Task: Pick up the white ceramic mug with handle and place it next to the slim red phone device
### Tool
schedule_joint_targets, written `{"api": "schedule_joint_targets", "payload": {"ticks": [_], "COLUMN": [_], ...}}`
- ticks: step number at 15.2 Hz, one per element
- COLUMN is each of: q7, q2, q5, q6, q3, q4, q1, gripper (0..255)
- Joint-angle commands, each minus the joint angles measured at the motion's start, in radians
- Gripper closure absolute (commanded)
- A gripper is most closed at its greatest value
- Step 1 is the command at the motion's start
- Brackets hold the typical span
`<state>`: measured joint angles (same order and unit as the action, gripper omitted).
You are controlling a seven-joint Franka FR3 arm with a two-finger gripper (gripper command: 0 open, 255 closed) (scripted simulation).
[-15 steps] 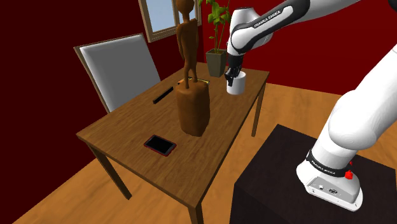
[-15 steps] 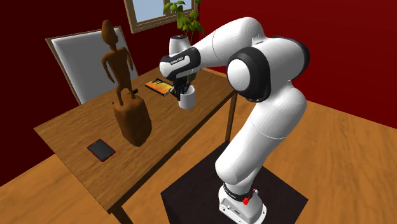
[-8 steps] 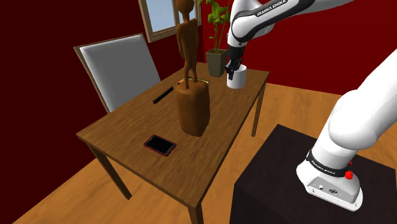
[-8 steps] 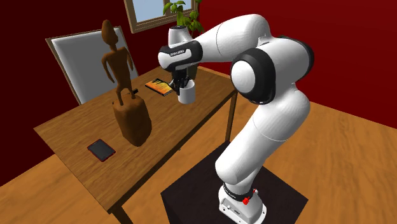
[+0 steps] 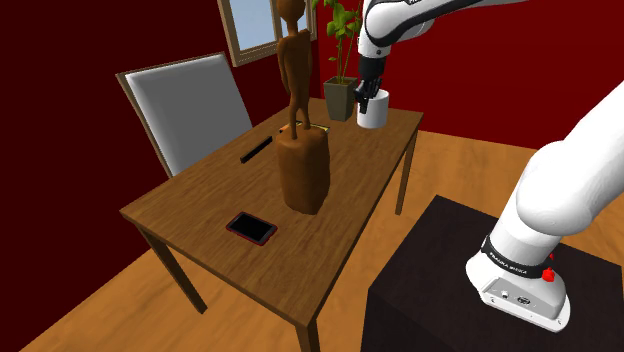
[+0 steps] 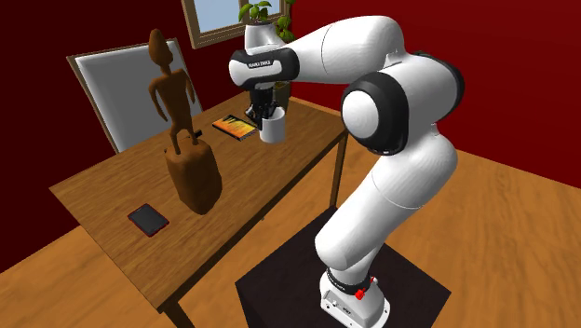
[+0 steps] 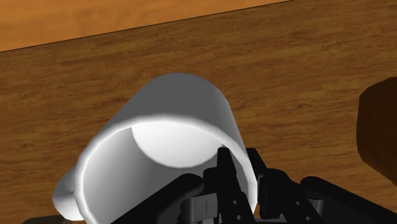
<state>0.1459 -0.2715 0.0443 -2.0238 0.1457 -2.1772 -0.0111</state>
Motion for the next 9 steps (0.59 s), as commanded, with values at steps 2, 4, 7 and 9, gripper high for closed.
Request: {"api": "schedule_joint_targets", "payload": {"ticks": [2, 4, 7, 9], "q7": [-0.051, -0.101, -0.176, -0.226], "q2": [-0.013, -0.02, -0.022, -0.019], "q5": [-0.002, -0.005, -0.011, -0.015], "q6": [0.012, 0.013, 0.015, 0.016], "q3": [-0.034, -0.067, -0.117, -0.15], "q4": [-0.002, -0.01, -0.012, -0.008], "q1": [0.019, 0.038, 0.066, 0.085], "gripper": [255, 255, 255, 255]}}
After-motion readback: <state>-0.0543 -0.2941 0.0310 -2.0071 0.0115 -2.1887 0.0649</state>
